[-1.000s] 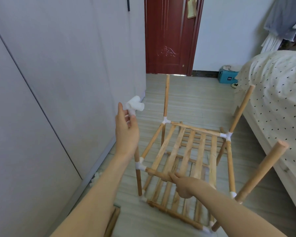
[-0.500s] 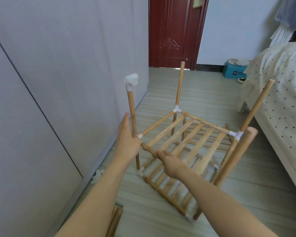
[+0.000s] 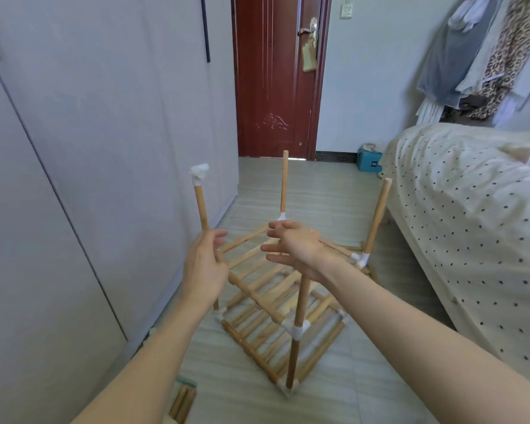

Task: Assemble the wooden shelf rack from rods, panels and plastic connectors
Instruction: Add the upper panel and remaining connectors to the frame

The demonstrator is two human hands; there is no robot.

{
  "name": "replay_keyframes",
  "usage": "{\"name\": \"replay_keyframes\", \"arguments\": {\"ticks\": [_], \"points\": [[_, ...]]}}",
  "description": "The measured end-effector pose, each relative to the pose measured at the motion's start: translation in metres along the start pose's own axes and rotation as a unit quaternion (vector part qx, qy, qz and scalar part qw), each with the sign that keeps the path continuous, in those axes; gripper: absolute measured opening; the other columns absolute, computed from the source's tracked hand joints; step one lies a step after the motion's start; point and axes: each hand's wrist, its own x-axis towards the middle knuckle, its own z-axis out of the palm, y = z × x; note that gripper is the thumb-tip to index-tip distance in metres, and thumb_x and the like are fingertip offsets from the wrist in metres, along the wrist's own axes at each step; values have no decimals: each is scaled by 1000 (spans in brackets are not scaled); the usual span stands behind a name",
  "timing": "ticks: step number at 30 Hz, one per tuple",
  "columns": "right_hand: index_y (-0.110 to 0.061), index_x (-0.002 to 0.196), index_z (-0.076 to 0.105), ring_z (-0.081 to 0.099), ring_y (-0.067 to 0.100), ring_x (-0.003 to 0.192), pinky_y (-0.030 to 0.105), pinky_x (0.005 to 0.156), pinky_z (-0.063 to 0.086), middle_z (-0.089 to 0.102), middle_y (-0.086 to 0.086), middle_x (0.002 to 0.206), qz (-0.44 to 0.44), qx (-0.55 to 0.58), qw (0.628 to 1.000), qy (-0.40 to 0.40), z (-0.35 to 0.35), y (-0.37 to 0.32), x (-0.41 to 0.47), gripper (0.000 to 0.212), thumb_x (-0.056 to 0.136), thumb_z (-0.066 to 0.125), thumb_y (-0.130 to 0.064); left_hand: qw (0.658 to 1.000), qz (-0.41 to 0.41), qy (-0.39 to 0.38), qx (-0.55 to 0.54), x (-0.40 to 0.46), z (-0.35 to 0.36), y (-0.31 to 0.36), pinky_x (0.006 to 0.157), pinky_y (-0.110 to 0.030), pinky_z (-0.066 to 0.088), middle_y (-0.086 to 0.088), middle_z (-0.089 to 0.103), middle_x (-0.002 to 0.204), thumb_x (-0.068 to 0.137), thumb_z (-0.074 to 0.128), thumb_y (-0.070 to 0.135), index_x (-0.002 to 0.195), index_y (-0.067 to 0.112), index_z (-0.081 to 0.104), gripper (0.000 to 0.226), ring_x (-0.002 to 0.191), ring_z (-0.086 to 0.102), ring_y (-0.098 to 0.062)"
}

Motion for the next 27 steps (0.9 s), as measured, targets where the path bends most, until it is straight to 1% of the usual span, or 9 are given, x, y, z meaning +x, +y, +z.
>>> {"name": "replay_keyframes", "arguments": {"ticks": [2,5,10,13,16,19,21,24,27], "points": [[-7,115,50,65,22,84,31,72,57,55,12,119,-6,34,999,-25,-15,-11,-24,24,102,32,-15,994,101,25,20,-12,0,20,76,-23,41,5,51,94,81,43,-14,106,10,60,38,88,51,-10],[-5,113,50,64,20,75,31,70,56,63,10,97,-15,52,998,-37,-45,-21,-49,23,101,32,-15,972,231,18,33,-33,8,48,70,-23,41,3,50,89,75,42,-12,99,10,59,36,82,50,-9],[-7,104,54,60,17,65,28,67,52,65,6,81,-25,9,998,60,-106,-4,-58,23,100,33,-15,923,364,-104,70,-71,46,78,64,-25,46,-4,54,89,78,36,5,92,8,60,28,82,54,-18],[-7,104,56,59,16,65,27,64,50,64,4,79,2,-59,993,98,-131,23,-49,24,100,34,-16,906,364,-189,103,-91,86,75,65,-21,43,-3,54,97,77,48,2,99,11,60,26,87,57,-19],[-6,114,56,55,15,69,26,66,46,63,4,86,33,-131,984,112,-151,56,-31,28,101,35,-17,909,294,-263,132,-98,129,63,91,-30,42,-3,46,121,84,50,3,124,14,50,42,113,46,-21],[-6,128,51,54,18,88,26,75,42,61,10,108,50,-216,971,89,-168,93,-9,33,100,37,-16,881,233,-354,210,-95,166,37,105,-32,30,-2,31,140,91,45,8,144,23,24,59,130,32,-22],[-8,136,45,52,21,111,24,87,39,54,12,130,57,-263,961,67,-179,114,6,37,100,37,-17,844,243,-399,263,-90,182,19,116,-38,11,-2,16,151,91,45,8,149,26,6,72,142,13,-24],[-14,142,36,40,21,131,17,95,30,43,9,143,63,-304,950,40,-188,135,29,42,101,37,-22,813,244,-416,325,-80,198,0,110,-52,-18,2,-7,157,91,43,12,149,29,-8,80,145,-12,-20],[-17,144,33,39,21,133,21,101,30,43,7,144,70,-353,933,22,-192,151,51,45,100,37,-25,821,184,-404,358,-61,204,-20,111,-58,-9,5,-16,157,97,35,23,149,28,-13,71,145,-13,-18]]}}
